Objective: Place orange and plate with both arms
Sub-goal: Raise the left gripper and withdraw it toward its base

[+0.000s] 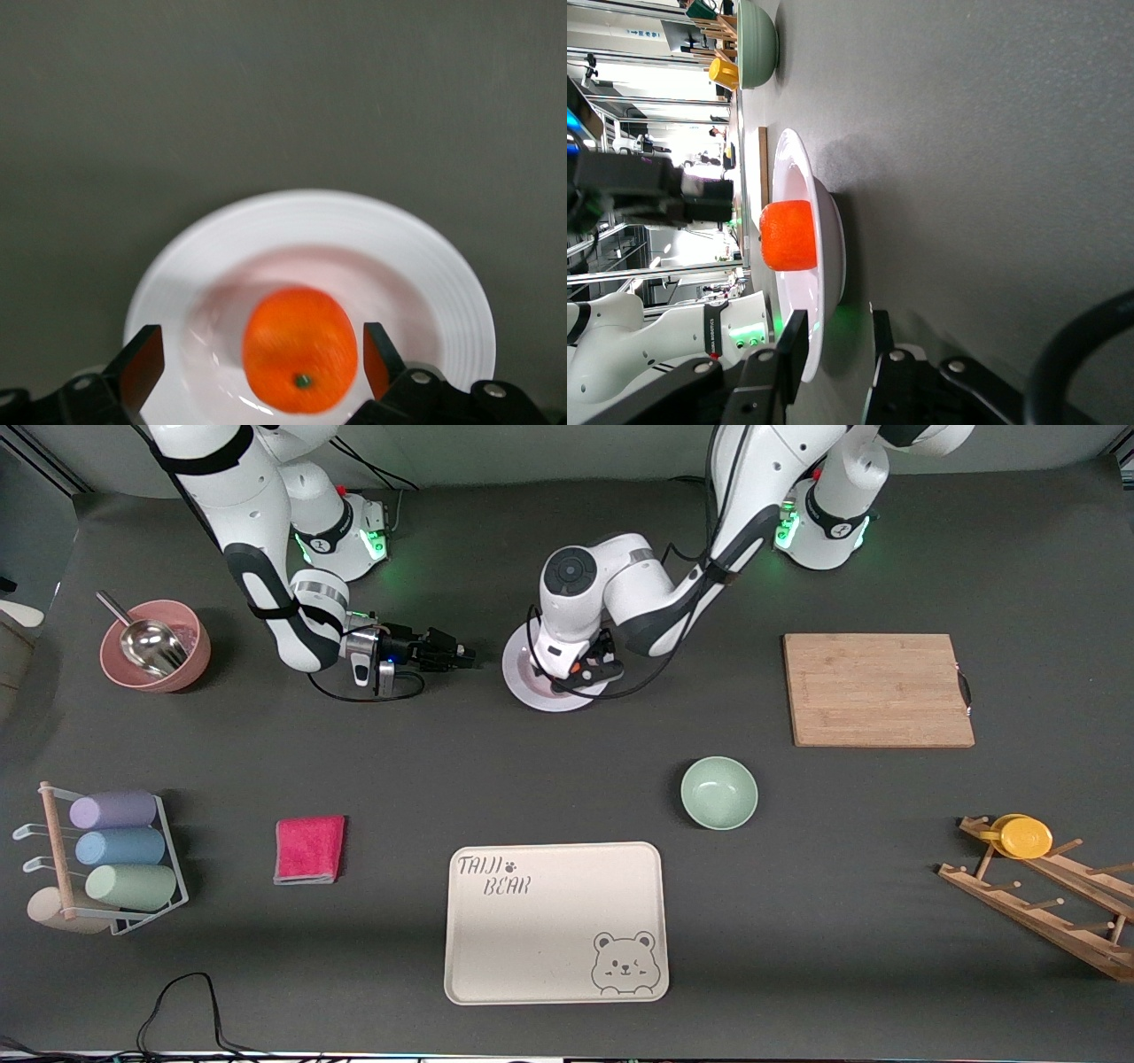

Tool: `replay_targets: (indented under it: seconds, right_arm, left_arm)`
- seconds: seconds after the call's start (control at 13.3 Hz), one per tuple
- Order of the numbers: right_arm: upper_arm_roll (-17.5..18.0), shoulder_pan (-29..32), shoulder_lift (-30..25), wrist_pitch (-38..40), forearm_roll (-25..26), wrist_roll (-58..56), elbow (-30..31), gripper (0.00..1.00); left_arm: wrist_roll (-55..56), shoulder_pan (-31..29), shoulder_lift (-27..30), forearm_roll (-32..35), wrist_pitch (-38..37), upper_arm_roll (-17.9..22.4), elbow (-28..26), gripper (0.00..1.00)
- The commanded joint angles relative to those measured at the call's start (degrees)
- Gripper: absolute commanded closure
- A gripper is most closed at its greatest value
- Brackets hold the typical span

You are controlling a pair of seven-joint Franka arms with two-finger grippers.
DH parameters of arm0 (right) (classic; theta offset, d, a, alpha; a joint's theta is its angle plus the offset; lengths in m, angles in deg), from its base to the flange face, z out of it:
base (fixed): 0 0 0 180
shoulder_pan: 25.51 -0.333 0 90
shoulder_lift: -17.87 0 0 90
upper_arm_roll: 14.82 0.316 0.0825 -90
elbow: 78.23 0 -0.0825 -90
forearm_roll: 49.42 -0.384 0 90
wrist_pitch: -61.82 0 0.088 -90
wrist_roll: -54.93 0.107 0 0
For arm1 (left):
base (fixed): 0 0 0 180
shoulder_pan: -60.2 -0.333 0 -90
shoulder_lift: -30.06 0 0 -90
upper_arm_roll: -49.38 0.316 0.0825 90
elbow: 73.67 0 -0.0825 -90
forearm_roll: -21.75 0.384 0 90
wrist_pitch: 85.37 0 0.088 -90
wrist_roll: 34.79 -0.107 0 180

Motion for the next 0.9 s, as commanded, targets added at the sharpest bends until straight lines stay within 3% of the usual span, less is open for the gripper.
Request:
replay_targets:
  seconds: [0.0, 0.38, 0.82]
  right_arm:
    - [0.1, 0.0, 0.2, 0.3, -0.2, 1.0, -0.2, 0.64]
    - [0.3, -0.6, 1.8, 0.3, -0.3, -0.4, -0.5, 0.64]
    - [0.3, -2.8, 2.0, 0.3, -1.3, -0.8, -1.1, 0.64]
  left_arm:
    - [-6.1, -5.7, 6.6, -0.1, -6.1, -0.6, -0.5, 0.00]
    - [-25.1, -15.7, 12.9, -2.7, -19.9, -0.6, 3.2, 0.00]
    - [-45.2, -29.5, 20.7, -6.4, -28.0, -0.1, 3.8, 0.00]
